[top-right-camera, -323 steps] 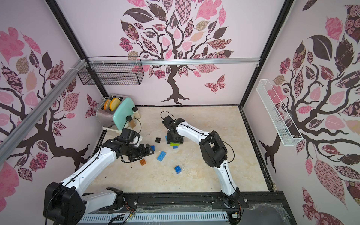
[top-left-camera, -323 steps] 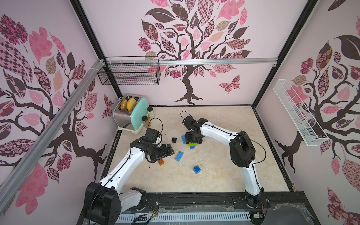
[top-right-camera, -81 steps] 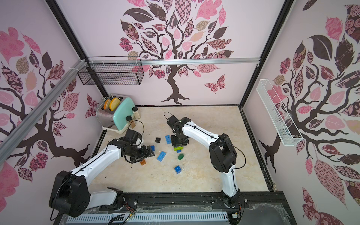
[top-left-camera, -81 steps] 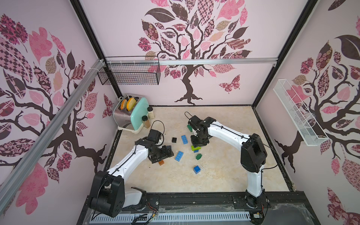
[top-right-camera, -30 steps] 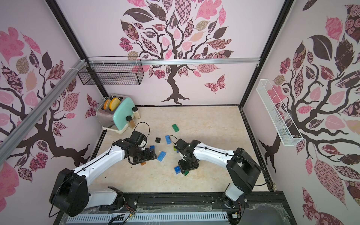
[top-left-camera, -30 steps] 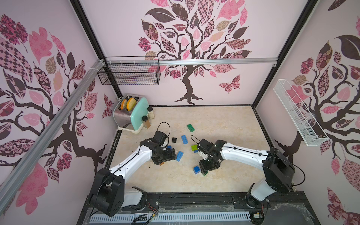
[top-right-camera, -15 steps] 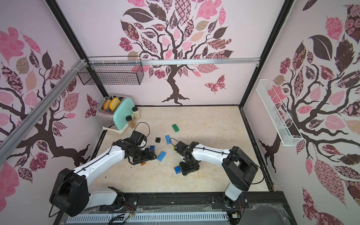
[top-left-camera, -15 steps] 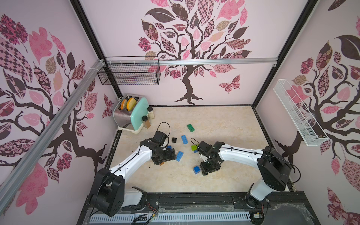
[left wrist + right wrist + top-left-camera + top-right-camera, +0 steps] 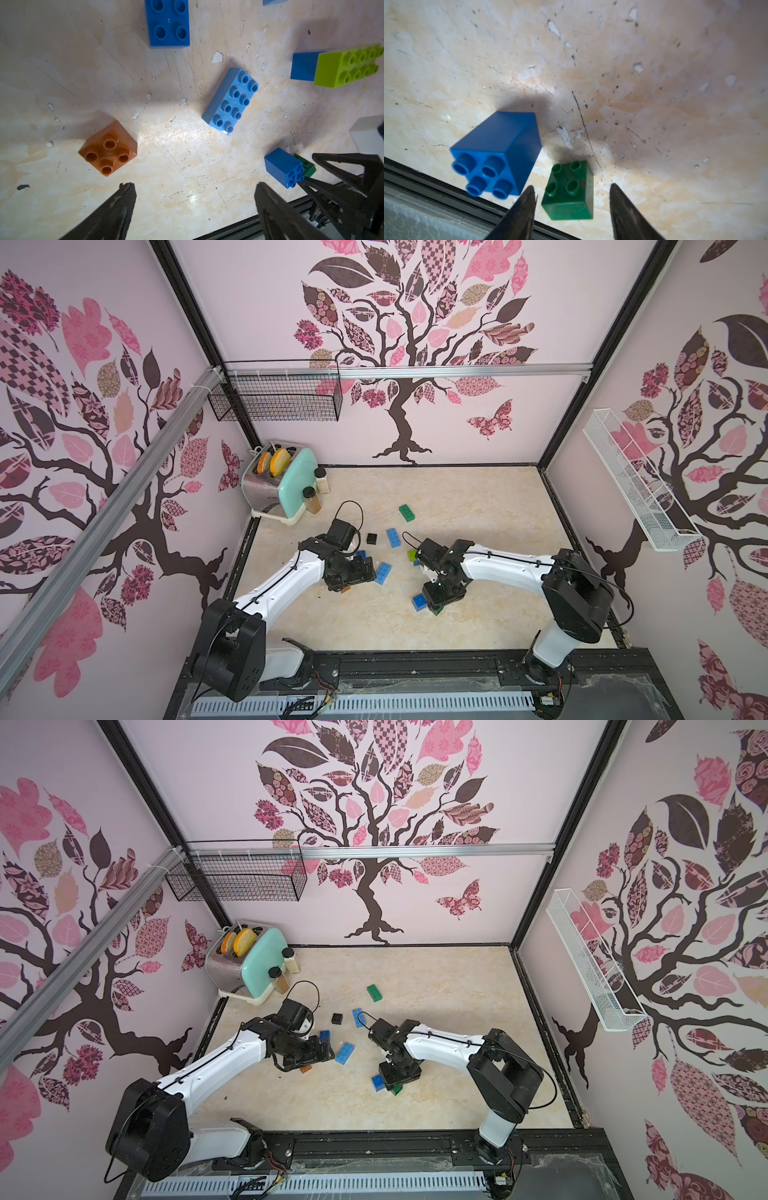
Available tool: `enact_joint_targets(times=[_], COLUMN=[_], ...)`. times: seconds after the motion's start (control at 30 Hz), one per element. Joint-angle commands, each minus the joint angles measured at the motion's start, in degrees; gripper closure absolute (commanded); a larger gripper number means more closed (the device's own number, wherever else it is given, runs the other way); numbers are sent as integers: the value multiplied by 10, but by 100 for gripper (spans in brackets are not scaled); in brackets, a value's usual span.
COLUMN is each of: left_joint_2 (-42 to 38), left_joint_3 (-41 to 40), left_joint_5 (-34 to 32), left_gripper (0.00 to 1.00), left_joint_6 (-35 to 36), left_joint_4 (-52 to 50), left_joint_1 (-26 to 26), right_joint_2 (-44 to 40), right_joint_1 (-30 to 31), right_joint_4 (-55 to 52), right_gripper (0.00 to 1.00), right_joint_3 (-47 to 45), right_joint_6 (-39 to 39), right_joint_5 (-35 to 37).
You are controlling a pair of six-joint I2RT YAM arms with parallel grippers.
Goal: Assemble the letter f with lego
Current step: Adjust the lego brick at the center of the board.
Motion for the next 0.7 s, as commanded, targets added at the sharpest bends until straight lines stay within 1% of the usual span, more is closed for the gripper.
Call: enact_joint_targets(times=[0.0, 0.27, 0.53, 0.67], left_joint_2=[5, 6, 7, 5], left_joint_3=[-2, -1, -2, -2], left_joint_5=[-5, -6, -6, -7], left_gripper=[6, 7, 7, 6], left_joint_6=[-1, -1, 0, -1], left_joint_4=[-1, -2, -1, -1], left_joint_1=[-1, -1, -1, -1], right_joint_2=[12, 17, 19, 4], right_joint_1=[4, 5, 5, 5], right_joint_4=[-1, 0, -3, -10], right_gripper=[44, 49, 59, 60], right_joint_3=[16, 12, 16, 20], right_joint_6=[-7, -8, -11, -9], right_joint_5=[6, 8, 8, 18])
